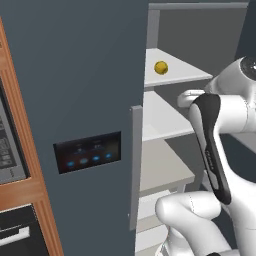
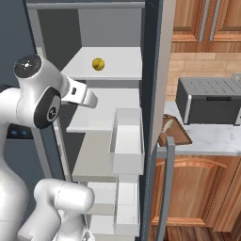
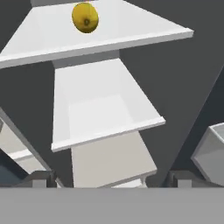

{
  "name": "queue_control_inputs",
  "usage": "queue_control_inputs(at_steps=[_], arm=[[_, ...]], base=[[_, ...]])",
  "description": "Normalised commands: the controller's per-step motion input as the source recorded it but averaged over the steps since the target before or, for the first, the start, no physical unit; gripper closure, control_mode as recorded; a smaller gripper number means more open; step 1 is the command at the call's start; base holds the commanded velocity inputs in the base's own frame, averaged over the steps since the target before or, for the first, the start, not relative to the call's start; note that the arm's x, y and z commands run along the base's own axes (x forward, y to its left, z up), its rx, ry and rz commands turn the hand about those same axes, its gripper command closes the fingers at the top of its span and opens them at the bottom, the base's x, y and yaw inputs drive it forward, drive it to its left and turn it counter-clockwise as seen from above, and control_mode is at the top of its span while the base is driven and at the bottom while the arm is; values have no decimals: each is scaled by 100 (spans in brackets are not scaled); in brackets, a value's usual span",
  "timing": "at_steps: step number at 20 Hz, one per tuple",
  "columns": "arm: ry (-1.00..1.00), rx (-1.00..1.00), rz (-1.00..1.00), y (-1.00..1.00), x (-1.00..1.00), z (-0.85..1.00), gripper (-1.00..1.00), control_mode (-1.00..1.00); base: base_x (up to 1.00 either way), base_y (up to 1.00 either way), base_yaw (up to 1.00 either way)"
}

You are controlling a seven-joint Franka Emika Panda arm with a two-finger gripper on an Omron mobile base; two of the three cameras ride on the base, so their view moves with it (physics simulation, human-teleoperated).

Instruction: Retrieve a lemon from the fridge and place it on the cutting board with the fish.

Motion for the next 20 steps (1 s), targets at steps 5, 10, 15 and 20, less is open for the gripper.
queue_control_inputs(at_steps=[5,10,15,20], arm=[[-11,-13,11,1,0,62,-100,-100],[-8,0,9,1,1,61,-100,-100],[-9,0,2,0,21,17,-100,-100],[0,0,0,10,53,0,-100,-100]], base=[[0,0,0],[0,0,0],[0,0,0],[0,0,0]])
